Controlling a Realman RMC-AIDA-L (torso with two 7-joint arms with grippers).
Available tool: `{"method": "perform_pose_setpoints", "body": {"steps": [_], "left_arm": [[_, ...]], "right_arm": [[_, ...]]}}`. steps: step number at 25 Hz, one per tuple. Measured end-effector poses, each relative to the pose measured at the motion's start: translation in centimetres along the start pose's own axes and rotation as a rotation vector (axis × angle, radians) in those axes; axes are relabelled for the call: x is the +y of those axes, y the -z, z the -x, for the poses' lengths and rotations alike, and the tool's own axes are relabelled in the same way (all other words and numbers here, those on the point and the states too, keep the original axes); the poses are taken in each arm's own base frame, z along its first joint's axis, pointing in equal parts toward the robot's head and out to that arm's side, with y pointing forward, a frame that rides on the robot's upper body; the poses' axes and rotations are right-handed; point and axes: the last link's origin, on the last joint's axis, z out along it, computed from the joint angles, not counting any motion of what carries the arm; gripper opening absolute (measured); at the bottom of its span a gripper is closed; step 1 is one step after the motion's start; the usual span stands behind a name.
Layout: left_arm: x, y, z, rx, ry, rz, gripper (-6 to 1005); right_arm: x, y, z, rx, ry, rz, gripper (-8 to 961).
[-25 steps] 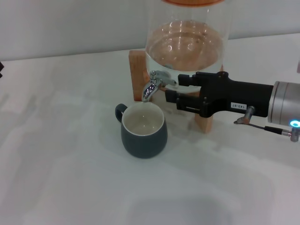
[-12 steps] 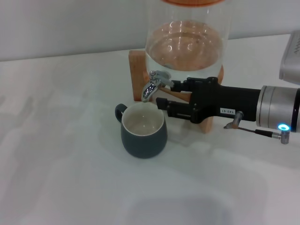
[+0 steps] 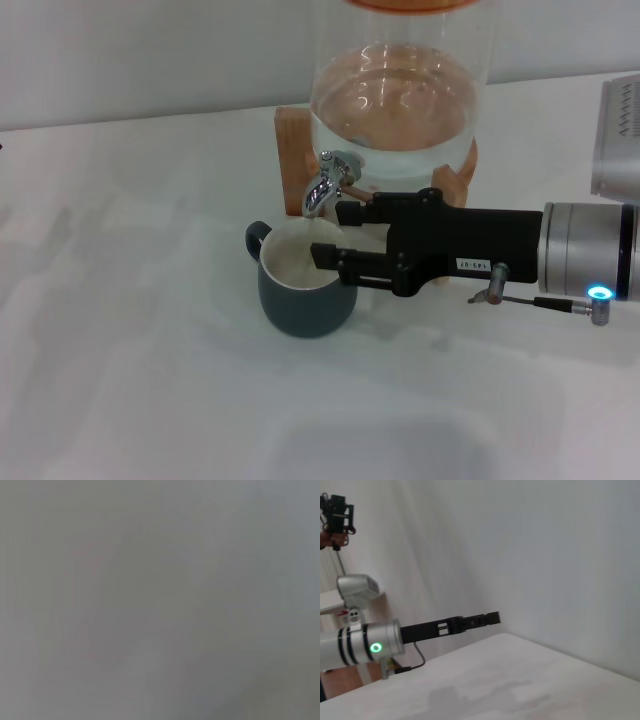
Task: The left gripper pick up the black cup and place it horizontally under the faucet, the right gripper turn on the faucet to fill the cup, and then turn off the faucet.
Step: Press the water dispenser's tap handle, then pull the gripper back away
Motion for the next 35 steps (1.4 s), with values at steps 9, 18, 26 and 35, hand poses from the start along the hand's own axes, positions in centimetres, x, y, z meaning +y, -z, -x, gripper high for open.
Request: {"method": "perform_pose_setpoints", "body": {"steps": [9,18,26,35], "left_arm": [[0.0,0.1,0.3,-0.009,0.004,0.001,879],[1.2,1.1,-0.1,0.030,-0.038,0.102,879],[2.7,2.1,0.0,0.060,-0.105,0.210,879],[2.2,3.8,-1.4,0.169,-0.100,0.227,879]], "right_arm": [[0.7,0.1,-0.1,0.019,0.016,0.059,592],[0.2,1.9,-0.2,0.007,0.006,0.075,592],[-0.3,2.3,-0.6,0.002,-0.010,0.055,591],[-0.4,2.5,-1.2,-0.029,-0.049,0.077,591]]}}
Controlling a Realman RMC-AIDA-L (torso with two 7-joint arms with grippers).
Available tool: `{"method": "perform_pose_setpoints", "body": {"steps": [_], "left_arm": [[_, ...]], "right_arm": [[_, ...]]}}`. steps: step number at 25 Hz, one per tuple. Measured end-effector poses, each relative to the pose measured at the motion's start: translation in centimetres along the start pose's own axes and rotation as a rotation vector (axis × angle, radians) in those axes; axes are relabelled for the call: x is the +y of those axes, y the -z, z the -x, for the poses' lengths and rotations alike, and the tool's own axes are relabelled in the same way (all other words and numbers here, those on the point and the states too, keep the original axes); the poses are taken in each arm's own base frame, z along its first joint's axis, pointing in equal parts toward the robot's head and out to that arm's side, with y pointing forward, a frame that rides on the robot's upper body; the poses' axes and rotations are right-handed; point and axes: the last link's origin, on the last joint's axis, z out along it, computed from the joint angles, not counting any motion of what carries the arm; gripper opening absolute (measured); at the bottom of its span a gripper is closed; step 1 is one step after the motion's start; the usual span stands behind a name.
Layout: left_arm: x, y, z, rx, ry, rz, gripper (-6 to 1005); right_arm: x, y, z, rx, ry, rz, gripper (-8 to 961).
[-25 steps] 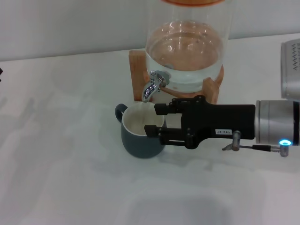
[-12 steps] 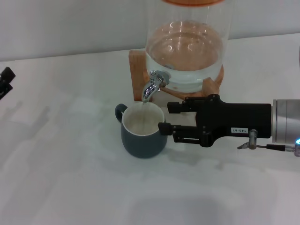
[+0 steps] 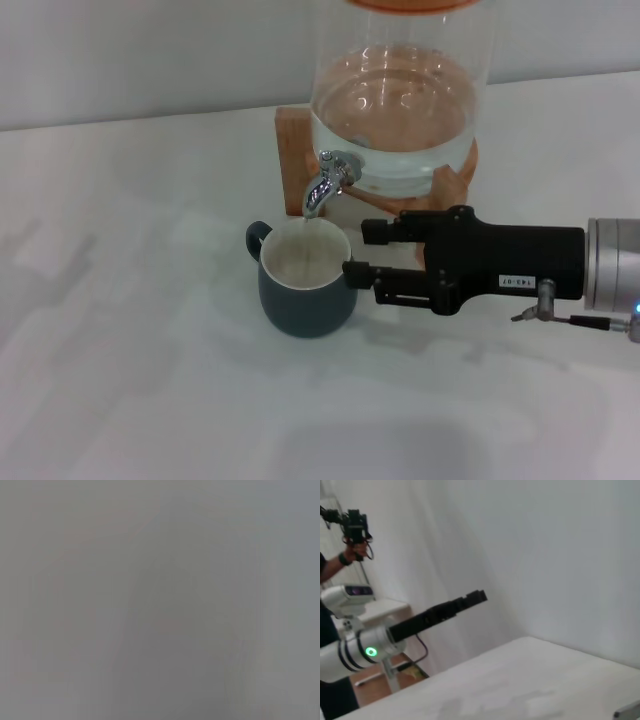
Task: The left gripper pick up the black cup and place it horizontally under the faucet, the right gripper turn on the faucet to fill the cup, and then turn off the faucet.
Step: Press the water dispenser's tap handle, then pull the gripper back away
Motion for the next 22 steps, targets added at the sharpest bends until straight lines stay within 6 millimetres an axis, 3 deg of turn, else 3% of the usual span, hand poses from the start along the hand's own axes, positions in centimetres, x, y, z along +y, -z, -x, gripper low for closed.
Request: {"method": "perform_pose_setpoints", "body": {"steps": [6,15,22], "left_arm": [[-0.2,-0.1,0.2,-0.005,0.009,-0.011,879],[-0.7,0.1,0.2,-0.005,0.009,-0.039,879],[-0.9,0.3,0.5,-0.018,0.017,-0.057,879]], "right_arm": [[0.5,-0.8,-0.5,-0.028,-0.019,0.040,591],[1.6,-3.5,-1.1,-0.008,0.001,-0.005,590],[1.5,-3.7,-0.6,-0.020,0.008,-0.036,590]]}}
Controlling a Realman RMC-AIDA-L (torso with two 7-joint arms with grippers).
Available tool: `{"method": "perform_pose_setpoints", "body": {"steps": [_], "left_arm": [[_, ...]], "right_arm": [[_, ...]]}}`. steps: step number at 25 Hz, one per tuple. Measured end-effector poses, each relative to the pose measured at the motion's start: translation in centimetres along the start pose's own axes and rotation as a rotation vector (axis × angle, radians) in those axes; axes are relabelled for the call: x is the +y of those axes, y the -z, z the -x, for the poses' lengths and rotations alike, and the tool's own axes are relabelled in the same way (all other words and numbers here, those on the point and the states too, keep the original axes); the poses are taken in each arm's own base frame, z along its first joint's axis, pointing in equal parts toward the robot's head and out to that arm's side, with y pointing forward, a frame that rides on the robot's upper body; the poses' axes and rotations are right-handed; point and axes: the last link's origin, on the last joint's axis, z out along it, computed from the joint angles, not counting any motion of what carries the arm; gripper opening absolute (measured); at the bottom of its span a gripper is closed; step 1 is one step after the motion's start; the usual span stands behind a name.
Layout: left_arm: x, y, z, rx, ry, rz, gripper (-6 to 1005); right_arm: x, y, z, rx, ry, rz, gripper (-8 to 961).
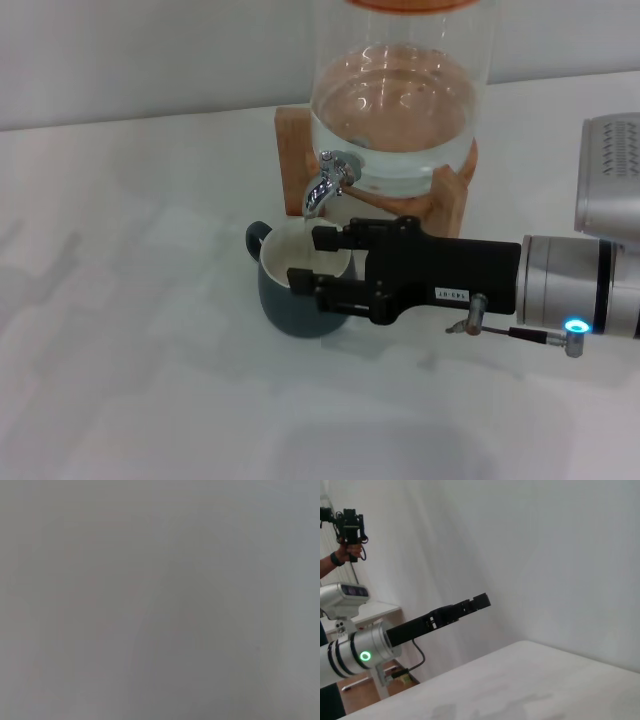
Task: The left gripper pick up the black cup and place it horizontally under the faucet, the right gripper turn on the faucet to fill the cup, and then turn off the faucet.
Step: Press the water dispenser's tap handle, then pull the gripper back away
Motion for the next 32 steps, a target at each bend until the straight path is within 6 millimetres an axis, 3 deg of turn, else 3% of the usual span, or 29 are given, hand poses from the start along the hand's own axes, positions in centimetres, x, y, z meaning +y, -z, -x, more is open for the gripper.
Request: {"method": "perform_pose_setpoints", "body": {"steps": [11,32], "left_arm": [[0.0,0.0,0.1,-0.003,0.001,0.000,879],[0.1,0.2,0.1,-0.001,0.008,0.004,879]], "right_arm": [[-0.2,0.8,1.1,-0.035,0.014,-0.022,590],[-0.7,0.1,2.0,-0.049,0.045,-0.046,589]]}}
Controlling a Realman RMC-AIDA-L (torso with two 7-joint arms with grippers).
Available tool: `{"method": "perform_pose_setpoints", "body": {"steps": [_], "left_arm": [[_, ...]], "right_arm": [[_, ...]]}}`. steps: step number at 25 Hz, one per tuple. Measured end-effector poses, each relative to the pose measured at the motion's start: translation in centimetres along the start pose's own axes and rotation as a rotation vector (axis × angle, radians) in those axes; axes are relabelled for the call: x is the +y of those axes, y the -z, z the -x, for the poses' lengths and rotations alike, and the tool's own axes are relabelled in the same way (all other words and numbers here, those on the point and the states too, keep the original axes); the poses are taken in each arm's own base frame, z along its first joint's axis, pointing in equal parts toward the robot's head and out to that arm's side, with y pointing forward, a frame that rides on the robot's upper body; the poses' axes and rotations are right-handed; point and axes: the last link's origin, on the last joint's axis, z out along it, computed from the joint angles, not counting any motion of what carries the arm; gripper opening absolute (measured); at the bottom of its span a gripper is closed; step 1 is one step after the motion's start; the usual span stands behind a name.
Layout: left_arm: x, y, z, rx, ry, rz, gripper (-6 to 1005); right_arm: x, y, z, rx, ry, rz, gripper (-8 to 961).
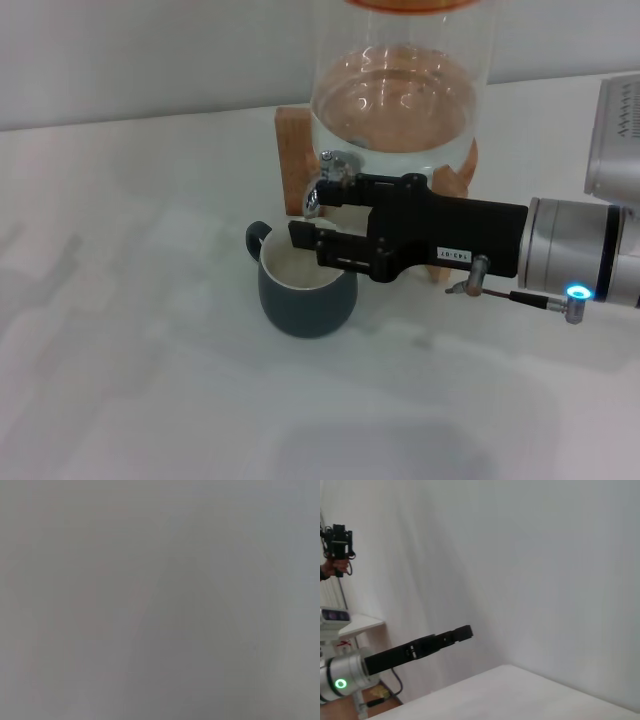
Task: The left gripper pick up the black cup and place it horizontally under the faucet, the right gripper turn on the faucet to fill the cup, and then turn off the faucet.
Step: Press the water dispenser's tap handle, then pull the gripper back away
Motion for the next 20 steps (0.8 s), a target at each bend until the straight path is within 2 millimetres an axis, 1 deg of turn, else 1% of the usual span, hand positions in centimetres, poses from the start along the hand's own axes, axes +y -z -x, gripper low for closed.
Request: {"method": "perform_pose_setpoints", "body": {"steps": [9,20], "left_arm": [[0.0,0.1,0.0,0.000,0.001,-0.001,879],[0.0,0.1,0.0,0.000,0.002,0.000,879]], "right_arm": [[-0.3,0.1,-0.2,0.002,-0.006,-0.019,588],[-1.3,1.2,-0.3,-0.006,-0.017,-0.068,589]]}}
